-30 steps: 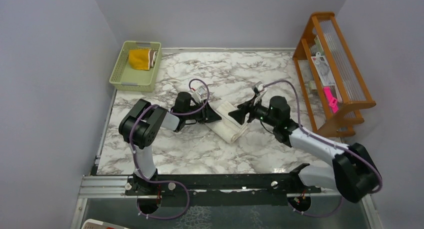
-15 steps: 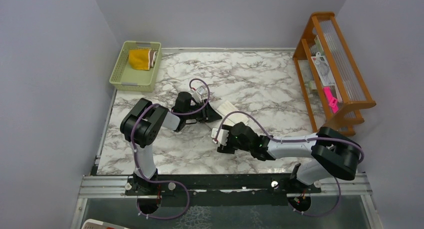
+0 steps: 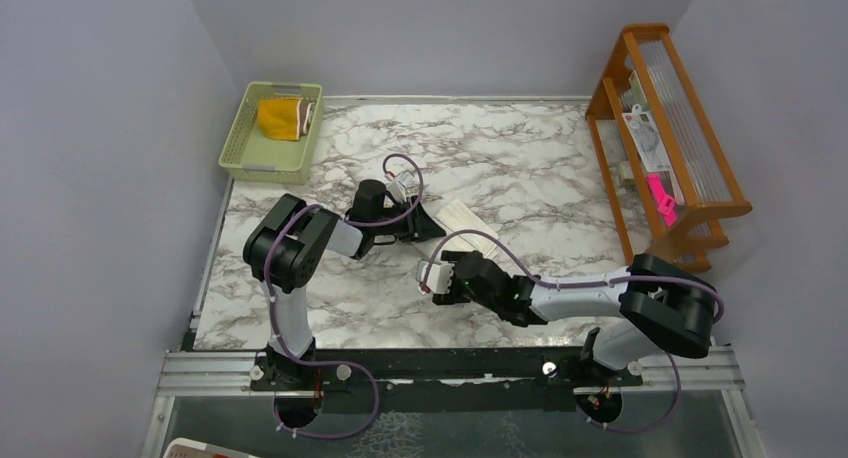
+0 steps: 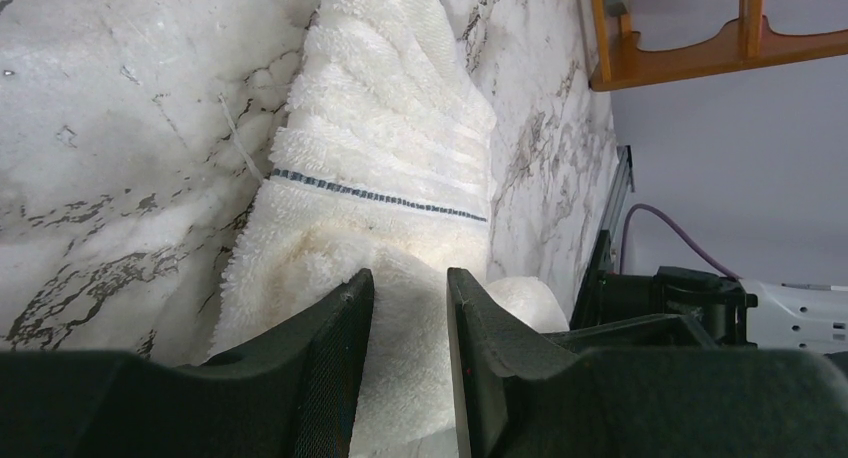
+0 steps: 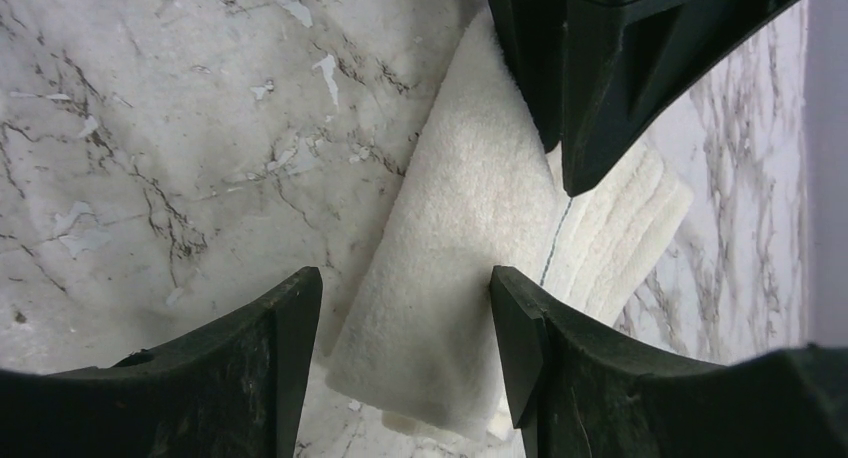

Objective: Roll the towels
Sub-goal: Roll the towel at the center of the board.

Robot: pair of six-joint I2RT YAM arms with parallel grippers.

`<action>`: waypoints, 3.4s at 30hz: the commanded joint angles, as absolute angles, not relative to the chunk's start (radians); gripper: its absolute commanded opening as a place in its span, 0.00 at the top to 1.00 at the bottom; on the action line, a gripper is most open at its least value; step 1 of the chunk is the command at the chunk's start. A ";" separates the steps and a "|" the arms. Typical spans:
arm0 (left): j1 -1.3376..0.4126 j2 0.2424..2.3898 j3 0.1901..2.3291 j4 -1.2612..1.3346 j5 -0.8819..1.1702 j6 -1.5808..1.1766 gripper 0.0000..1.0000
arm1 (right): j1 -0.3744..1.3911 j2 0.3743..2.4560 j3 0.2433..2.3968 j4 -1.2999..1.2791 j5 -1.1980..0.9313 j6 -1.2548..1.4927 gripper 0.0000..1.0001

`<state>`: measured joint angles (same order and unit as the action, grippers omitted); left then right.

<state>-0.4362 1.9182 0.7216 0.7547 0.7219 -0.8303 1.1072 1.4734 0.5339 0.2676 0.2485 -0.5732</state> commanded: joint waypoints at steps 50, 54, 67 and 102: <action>-0.402 1.521 0.649 0.457 0.600 -0.816 0.49 | 0.568 1.616 0.660 0.227 -0.804 0.335 0.99; -0.402 1.478 0.645 0.448 0.596 -0.822 0.49 | 0.558 1.688 0.628 0.316 -0.870 0.437 0.99; -0.463 1.446 0.559 0.444 0.595 -0.841 0.50 | 0.474 1.787 0.508 0.570 -0.887 0.793 0.99; -0.497 1.830 0.558 0.665 0.532 -0.781 0.55 | 0.739 1.111 0.437 0.246 -0.142 0.097 0.35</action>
